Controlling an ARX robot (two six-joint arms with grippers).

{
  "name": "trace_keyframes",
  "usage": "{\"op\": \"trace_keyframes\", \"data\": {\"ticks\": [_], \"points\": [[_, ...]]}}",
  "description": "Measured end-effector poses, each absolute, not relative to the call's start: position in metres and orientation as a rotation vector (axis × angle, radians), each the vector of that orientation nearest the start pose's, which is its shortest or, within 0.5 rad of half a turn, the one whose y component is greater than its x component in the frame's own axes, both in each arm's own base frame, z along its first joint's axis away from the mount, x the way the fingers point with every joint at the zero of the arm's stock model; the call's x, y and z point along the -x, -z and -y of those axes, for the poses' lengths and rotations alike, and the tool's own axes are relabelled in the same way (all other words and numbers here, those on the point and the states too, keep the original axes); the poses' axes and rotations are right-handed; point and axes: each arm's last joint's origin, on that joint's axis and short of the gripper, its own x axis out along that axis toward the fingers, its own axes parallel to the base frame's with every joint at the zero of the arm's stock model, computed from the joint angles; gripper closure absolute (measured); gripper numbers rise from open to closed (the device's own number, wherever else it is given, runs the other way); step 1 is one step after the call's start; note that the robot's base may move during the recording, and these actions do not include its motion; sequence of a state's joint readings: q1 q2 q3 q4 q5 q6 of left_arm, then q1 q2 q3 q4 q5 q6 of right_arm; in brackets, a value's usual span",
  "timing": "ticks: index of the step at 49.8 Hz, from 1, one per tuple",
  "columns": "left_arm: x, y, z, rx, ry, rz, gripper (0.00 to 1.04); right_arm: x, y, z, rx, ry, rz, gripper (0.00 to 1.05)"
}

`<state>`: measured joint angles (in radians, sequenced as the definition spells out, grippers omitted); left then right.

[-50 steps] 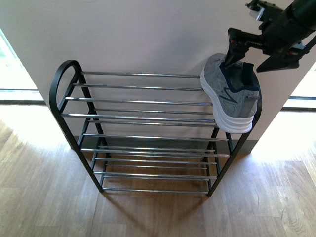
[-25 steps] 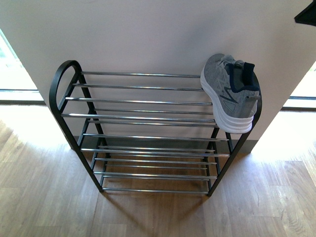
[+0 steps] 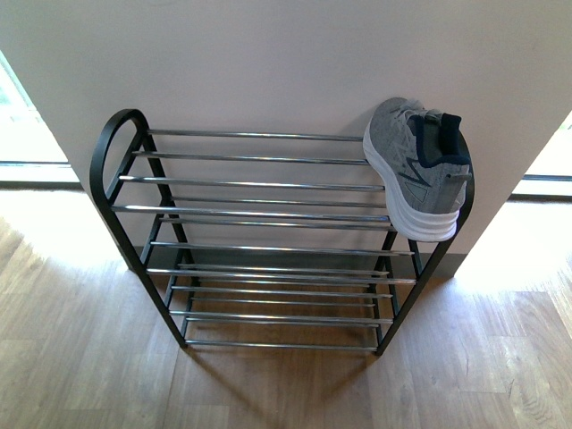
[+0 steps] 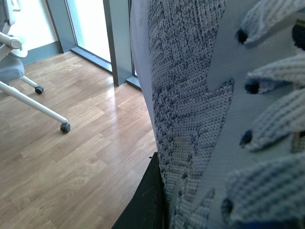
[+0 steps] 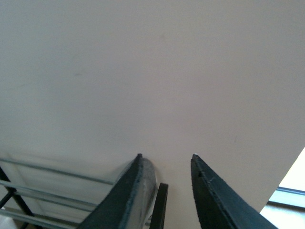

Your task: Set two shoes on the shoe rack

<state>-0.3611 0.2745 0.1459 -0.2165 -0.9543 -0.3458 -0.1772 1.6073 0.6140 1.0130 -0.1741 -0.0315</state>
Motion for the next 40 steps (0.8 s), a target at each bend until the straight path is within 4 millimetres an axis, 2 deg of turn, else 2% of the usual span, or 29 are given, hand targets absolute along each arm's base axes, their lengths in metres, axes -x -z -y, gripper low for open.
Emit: {"op": "trace_keyframes", "data": {"ticks": [7, 8, 16, 23, 40], "points": [[-0.098, -0.175, 0.012, 0.120, -0.624, -0.172, 1.01, -0.272, -0.183, 0.037, 0.013, 0.009, -0.013, 1.02], [-0.098, -0.175, 0.012, 0.120, -0.625, -0.172, 1.01, -0.268, -0.182, 0.035, 0.015, 0.007, -0.015, 1.03], [-0.098, -0.175, 0.012, 0.120, -0.625, -0.172, 1.01, -0.235, -0.178, 0.022, 0.010, 0.003, -0.009, 1.03], [-0.098, -0.175, 0.012, 0.120, -0.625, -0.172, 1.01, -0.216, -0.174, 0.017, 0.010, 0.004, -0.010, 1.03], [-0.098, -0.175, 0.012, 0.120, -0.625, -0.172, 1.01, -0.183, -0.160, 0.002, 0.010, 0.001, -0.024, 1.03]]}}
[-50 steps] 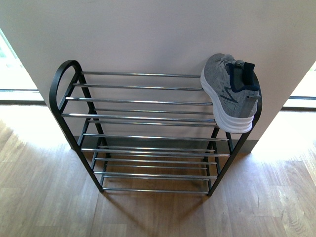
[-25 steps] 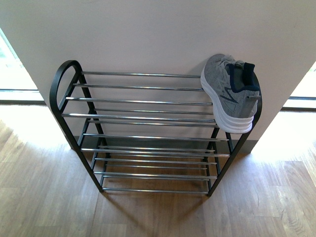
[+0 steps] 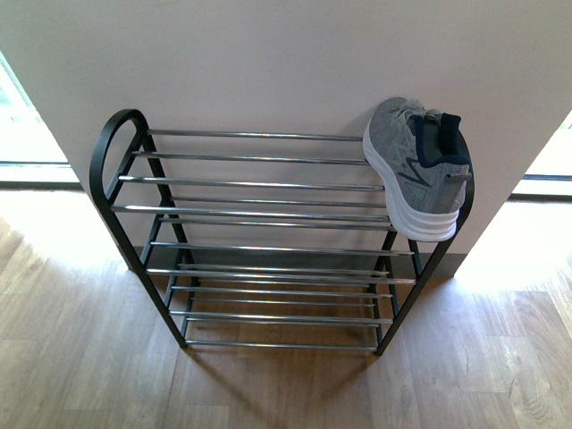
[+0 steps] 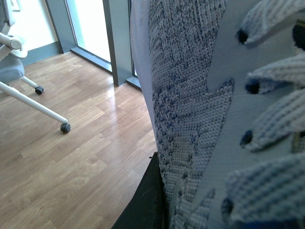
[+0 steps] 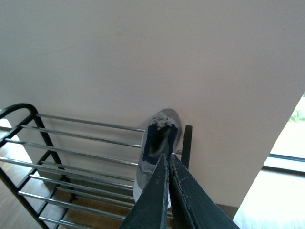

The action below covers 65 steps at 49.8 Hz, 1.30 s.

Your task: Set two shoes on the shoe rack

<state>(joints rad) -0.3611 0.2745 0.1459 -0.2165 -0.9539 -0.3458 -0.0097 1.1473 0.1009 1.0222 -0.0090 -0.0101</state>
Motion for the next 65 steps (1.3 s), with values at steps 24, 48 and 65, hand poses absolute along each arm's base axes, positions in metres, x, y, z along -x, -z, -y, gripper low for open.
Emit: {"op": "trace_keyframes", "data": {"ticks": [24, 48, 65], "points": [[-0.098, -0.175, 0.012, 0.120, -0.625, -0.172, 1.01, -0.154, -0.162, 0.001, 0.010, 0.005, -0.015, 1.03], [-0.098, -0.175, 0.012, 0.120, -0.624, -0.172, 1.01, -0.132, -0.171, 0.000, 0.010, 0.004, 0.011, 1.03], [-0.098, -0.175, 0.012, 0.120, -0.625, -0.172, 1.01, -0.120, -0.173, 0.000, 0.010, 0.004, 0.020, 1.03]]}}
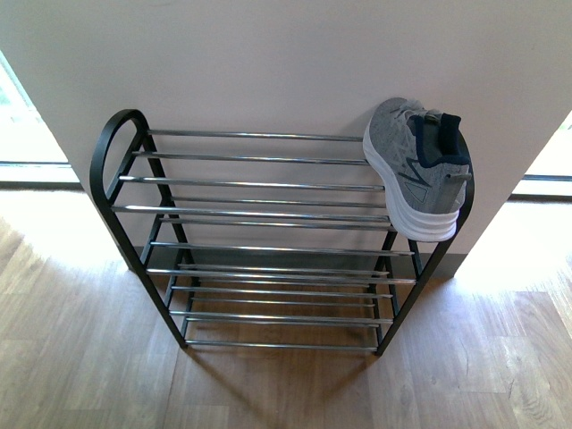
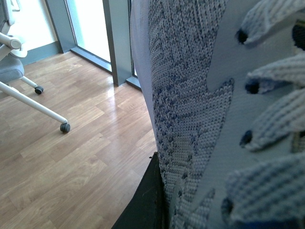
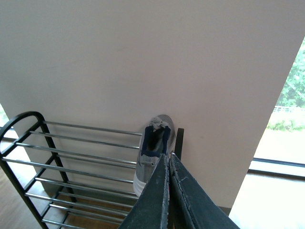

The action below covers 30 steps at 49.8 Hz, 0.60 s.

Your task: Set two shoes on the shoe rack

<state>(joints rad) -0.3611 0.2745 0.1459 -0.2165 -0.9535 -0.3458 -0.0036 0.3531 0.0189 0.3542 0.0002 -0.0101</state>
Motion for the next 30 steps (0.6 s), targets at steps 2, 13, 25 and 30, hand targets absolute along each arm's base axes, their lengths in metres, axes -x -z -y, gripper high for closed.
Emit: {"op": "trace_keyframes", "data": {"ticks": [2, 13, 25, 30], "points": [[-0.098, -0.175, 0.012, 0.120, -0.625, -0.172, 1.01, -0.119, -0.173, 0.000, 0.010, 0.004, 0.020, 1.03], [-0.098, -0.175, 0.012, 0.120, -0.625, -0.172, 1.01, -0.113, -0.173, 0.000, 0.010, 0.004, 0.021, 1.03], [-0.098, -0.175, 0.012, 0.120, -0.625, -0.172, 1.01, -0.110, -0.173, 0.000, 0.010, 0.004, 0.021, 1.03], [-0.098, -0.175, 0.012, 0.120, -0.625, -0.172, 1.01, -0.108, -0.173, 0.000, 0.010, 0.004, 0.020, 1.03]]}}
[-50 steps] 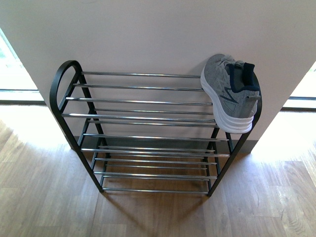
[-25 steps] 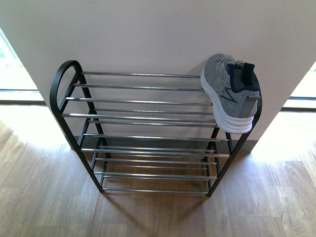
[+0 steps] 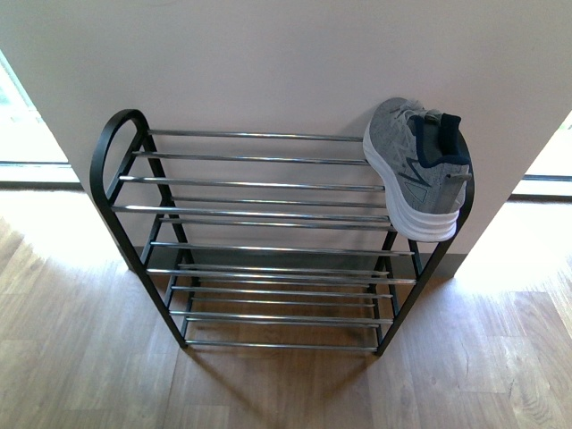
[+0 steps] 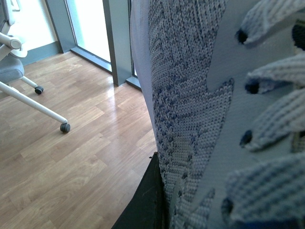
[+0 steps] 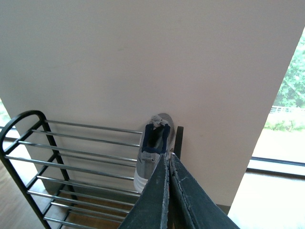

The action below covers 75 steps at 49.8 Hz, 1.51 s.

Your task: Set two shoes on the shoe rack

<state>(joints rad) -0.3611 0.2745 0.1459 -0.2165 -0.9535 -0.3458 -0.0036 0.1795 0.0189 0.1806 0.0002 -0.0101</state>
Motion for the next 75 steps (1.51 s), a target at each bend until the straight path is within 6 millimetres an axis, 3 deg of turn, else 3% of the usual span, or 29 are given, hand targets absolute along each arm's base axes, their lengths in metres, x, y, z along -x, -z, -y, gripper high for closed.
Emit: {"op": "trace_keyframes", "data": {"ticks": [22, 31, 51, 67, 71, 75], "points": [[-0.098, -0.175, 0.012, 0.120, -0.623, -0.172, 1.01, -0.097, -0.170, 0.000, 0.011, 0.004, 0.015, 1.03], [-0.098, -0.175, 0.012, 0.119, -0.625, -0.172, 1.01, -0.097, -0.170, 0.000, 0.010, 0.004, 0.016, 0.79], [-0.098, -0.175, 0.012, 0.117, -0.636, -0.169, 1.01, -0.097, -0.170, 0.000, 0.011, -0.001, 0.017, 0.10], [-0.098, -0.175, 0.012, 0.137, -0.613, -0.178, 1.01, -0.097, -0.170, 0.000, 0.008, 0.005, 0.017, 0.09], [-0.099, -0.181, 0.010, 0.311, -0.487, -0.331, 1.01, -0.097, -0.170, 0.000, 0.008, 0.005, 0.017, 0.09], [-0.114, -0.189, 0.013, 0.642, -0.326, -0.429, 1.01, -0.097, -0.170, 0.000, 0.008, 0.003, 0.016, 0.09]]}}
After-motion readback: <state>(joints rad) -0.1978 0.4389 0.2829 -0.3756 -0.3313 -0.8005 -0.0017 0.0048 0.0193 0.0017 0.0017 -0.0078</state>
